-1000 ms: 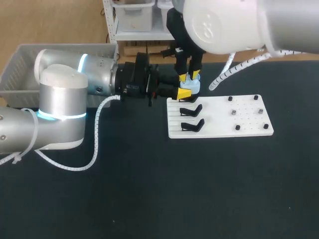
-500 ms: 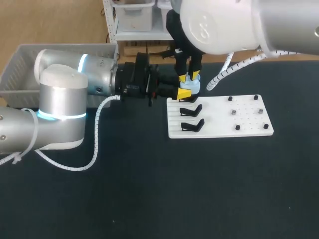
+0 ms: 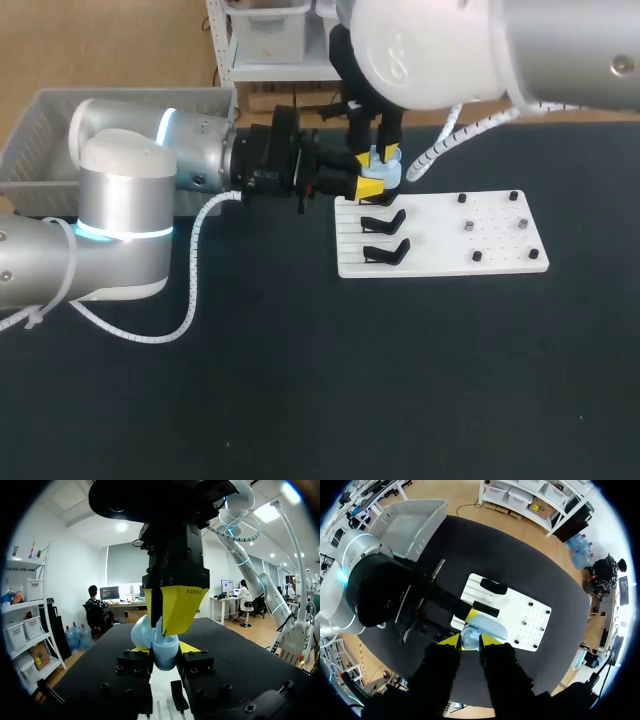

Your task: Pick up each earbud case from the left stands, insert the matching earbuds, close the lid, and place the case in the box.

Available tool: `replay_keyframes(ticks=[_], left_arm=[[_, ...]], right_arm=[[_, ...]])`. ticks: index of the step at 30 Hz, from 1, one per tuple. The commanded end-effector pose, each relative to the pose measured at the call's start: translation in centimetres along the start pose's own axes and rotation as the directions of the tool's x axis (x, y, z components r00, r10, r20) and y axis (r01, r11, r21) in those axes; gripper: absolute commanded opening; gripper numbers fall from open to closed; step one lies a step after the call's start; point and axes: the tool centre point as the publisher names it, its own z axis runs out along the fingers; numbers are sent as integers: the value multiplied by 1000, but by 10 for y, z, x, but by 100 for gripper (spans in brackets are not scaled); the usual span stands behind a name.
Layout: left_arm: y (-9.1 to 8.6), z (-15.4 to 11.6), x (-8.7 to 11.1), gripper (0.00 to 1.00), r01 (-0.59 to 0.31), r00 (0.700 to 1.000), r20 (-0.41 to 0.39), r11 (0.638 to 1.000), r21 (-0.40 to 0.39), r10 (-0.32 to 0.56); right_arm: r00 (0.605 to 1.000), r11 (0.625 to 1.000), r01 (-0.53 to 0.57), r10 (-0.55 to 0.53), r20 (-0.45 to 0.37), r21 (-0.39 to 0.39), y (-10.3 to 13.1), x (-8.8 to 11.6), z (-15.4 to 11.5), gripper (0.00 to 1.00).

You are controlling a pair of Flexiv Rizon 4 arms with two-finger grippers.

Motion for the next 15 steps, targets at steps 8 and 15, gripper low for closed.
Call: replay_keyframes(ticks=[8,15], left_arm=[[-1,0,1,0,-4,1000,3,1000,-4,4],[-1,0,1,0,-4,1000,3,1000,-4,4]], right_arm=[[998,998,-9,13,63,-60,-11,11,-46,100],[952,967,-251,255,170,-46,-46,-21,-46,100]])
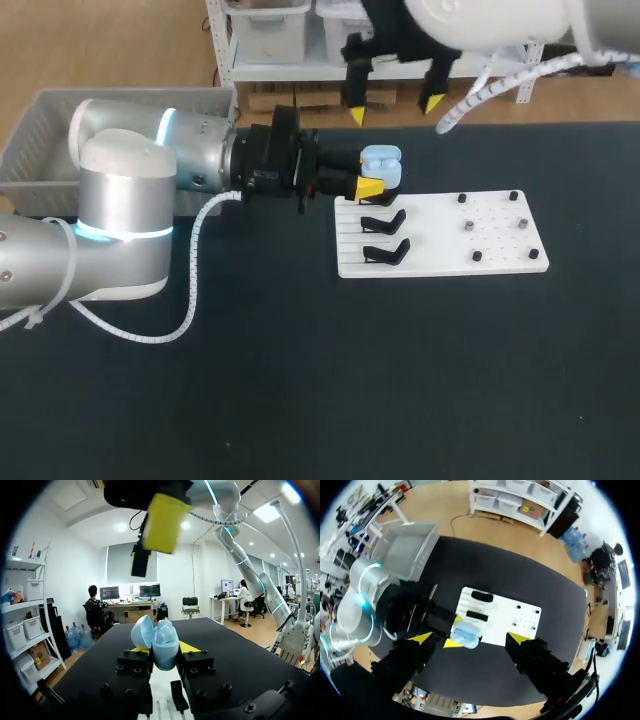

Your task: Pick up each earbud case from the left stands, insert the matching earbuds, close the lid, and place the case in the box.

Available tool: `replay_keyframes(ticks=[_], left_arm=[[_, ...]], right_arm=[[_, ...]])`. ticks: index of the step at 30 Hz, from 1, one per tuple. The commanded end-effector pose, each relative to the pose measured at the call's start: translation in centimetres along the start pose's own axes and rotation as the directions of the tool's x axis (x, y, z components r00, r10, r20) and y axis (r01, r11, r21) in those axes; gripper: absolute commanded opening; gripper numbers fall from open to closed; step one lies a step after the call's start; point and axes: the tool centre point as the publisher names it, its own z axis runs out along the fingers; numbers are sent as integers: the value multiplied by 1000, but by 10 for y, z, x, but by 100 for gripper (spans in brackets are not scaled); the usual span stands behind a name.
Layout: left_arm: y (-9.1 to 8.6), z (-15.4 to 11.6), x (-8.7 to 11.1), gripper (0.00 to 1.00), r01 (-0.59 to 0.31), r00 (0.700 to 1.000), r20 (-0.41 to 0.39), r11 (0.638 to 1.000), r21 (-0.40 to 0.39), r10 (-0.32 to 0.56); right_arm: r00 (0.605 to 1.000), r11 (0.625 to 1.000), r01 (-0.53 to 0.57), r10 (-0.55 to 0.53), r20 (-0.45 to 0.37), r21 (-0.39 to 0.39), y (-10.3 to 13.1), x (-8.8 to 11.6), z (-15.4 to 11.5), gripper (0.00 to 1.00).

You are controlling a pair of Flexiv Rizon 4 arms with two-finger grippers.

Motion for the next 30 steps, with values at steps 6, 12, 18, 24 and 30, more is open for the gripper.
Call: replay_keyframes(ticks=[6,12,18,24,30], left_arm=[[-1,0,1,0,-4,1000,3,1000,-4,4],[-1,0,1,0,-4,1000,3,1000,-4,4],[-1,0,1,0,-4,1000,3,1000,-4,4],[-1,0,1,0,-4,1000,3,1000,-4,4],[-1,0,1,0,-4,1000,3,1000,-4,4]], right_arm=[[970,974,-226,222,95,30,-32,-25,32,100],[969,968,-245,243,43,56,-42,-24,56,100],[972,970,-233,233,-3,70,-45,-9,70,100],[978,977,-204,207,-39,60,-42,10,68,100],[982,984,-172,174,-69,43,-34,27,65,100]])
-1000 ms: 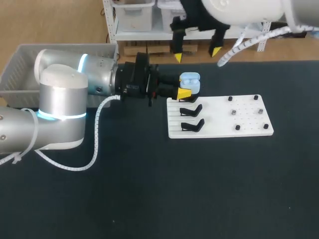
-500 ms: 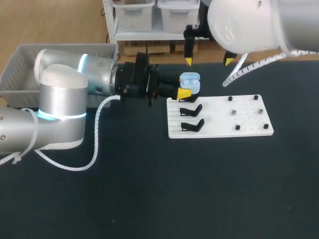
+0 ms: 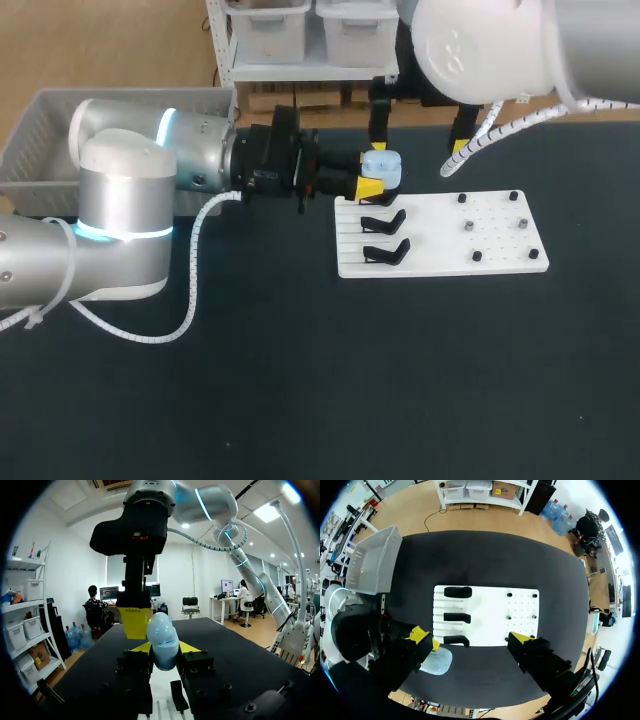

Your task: Pick up each earbud case from the left stands, insert the matching earbuds, close the lid, and place the case in the box.

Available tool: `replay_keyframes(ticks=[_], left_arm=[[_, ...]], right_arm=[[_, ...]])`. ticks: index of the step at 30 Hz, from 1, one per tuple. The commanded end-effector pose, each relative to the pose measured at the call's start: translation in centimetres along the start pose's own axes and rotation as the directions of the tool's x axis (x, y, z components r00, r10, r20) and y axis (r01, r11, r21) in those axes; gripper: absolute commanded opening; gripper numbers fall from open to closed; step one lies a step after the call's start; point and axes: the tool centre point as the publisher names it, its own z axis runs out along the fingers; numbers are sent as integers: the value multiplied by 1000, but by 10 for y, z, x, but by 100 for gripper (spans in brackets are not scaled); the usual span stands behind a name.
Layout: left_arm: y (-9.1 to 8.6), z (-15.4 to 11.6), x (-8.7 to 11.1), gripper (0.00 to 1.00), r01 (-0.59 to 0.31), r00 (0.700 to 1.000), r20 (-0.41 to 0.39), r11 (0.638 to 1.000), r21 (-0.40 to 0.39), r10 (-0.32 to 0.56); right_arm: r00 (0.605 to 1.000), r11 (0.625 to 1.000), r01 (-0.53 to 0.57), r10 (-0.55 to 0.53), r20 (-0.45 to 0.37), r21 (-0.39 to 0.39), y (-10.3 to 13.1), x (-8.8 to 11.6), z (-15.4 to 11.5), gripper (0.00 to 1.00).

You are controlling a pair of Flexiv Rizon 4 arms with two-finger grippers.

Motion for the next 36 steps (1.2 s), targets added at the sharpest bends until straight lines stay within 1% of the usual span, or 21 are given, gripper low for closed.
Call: replay_keyframes(ticks=[1,2,4,7,9,10,13,17,19,22,24,25,26,28,30,32,33,34,36], left_arm=[[-1,0,1,0,-4,1000,3,1000,-5,4],[-1,0,1,0,-4,1000,3,1000,-5,4],[-1,0,1,0,-4,1000,3,1000,-5,4],[-1,0,1,0,-4,1000,3,1000,-5,4],[-1,0,1,0,-4,1000,3,1000,-5,4],[-1,0,1,0,-4,1000,3,1000,-5,4],[0,-20,-11,0,8,1000,24,998,-56,-6],[-4,-64,-39,0,4,1000,13,991,-135,-2],[-6,-92,-57,0,-11,1000,-12,983,-186,9],[-6,-137,-80,0,-62,996,-83,961,-270,41],[-3,-166,-89,0,-87,991,-126,944,-317,50],[0,-181,-90,0,-91,987,-154,934,-346,39],[4,-195,-90,0,-86,987,-158,922,-377,28],[12,-221,-86,0,-87,978,-206,903,-421,-2],[22,-245,-78,0,-76,969,-245,889,-451,-42],[32,-265,-71,0,-83,948,-309,881,-465,-74],[38,-276,-67,0,-79,949,-304,874,-480,-81],[43,-286,-63,0,-81,940,-328,869,-489,-97],[54,-305,-55,0,-75,929,-347,854,-514,-127]], right_arm=[[1000,1000,16,-16,4,-5,-1,14,-3,100],[1000,1000,15,-15,24,5,0,15,-3,100],[994,1000,-14,12,106,10,-3,15,-9,100],[972,999,-30,39,230,-41,-9,13,-30,100],[947,997,9,14,320,-72,-10,15,-48,100],[935,997,29,-2,355,-70,-10,17,-58,100],[903,992,87,-41,427,-91,-8,26,-82,100],[903,992,87,-41,427,-91,-8,26,-82,100],[903,992,87,-41,427,-91,-8,26,-82,100],[903,992,87,-41,427,-91,-8,26,-82,100],[903,992,87,-41,427,-91,-8,26,-82,100],[903,992,87,-41,427,-91,-8,26,-82,100],[903,992,87,-41,427,-91,-8,26,-82,100],[903,992,87,-41,427,-91,-8,26,-82,100],[903,992,87,-41,427,-91,-8,26,-82,100],[903,992,87,-41,427,-91,-8,26,-82,100],[903,992,87,-41,427,-91,-8,26,-82,100],[903,992,87,-41,427,-91,-8,26,-82,100],[903,992,87,-41,427,-91,-8,26,-82,100]])
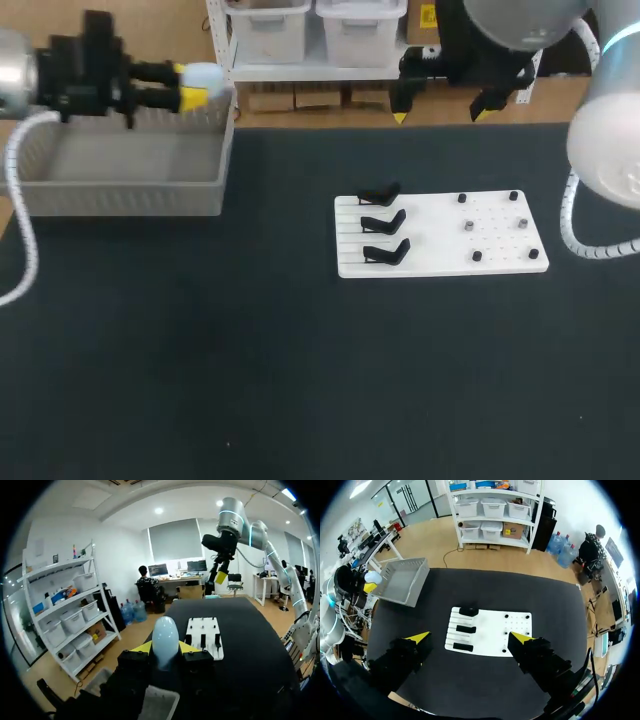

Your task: Pick up each earbud case from the left stands, insert the matching earbuds, close the lid, and place the case in the box.

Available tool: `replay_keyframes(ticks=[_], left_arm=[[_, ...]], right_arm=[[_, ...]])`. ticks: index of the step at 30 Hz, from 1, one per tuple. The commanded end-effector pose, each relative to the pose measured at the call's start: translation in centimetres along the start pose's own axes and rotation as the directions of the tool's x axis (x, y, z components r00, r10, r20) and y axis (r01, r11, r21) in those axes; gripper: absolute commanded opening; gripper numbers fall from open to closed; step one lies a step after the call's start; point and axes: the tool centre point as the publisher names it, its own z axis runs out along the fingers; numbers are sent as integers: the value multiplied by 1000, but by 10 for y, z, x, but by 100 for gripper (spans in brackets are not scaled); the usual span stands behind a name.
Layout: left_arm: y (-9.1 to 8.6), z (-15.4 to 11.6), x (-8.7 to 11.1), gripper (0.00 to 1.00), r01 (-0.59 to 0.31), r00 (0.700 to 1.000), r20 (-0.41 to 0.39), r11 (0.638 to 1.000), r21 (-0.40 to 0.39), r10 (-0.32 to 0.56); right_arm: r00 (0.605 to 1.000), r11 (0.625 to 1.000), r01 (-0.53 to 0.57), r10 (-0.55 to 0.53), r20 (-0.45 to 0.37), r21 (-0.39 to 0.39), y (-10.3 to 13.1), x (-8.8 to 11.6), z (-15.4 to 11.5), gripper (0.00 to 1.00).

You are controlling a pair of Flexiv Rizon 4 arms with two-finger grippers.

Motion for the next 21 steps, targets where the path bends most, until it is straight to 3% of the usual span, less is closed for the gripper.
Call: replay_keyframes(ticks=[1,10,16,19,20,21], left_arm=[[23,-44,17,0,17,994,-109,997,-70,-25],[99,-66,66,0,57,967,-243,995,-79,-74],[133,-60,88,0,68,961,-265,996,-51,-79],[141,-56,91,0,64,963,-259,997,-35,-71],[142,-55,92,5,61,966,-248,998,-27,-66],[143,-54,91,60,60,969,-241,998,-18,-63]], right_arm=[[999,1000,-2,2,46,1,-1,3,0,100],[999,1000,-2,2,46,1,-1,3,0,100],[999,1000,-2,2,46,1,-1,3,0,100],[999,1000,-2,2,46,1,-1,3,0,100],[999,1000,-2,2,46,1,-1,3,0,100],[999,1000,-2,2,46,1,-1,3,0,100]])
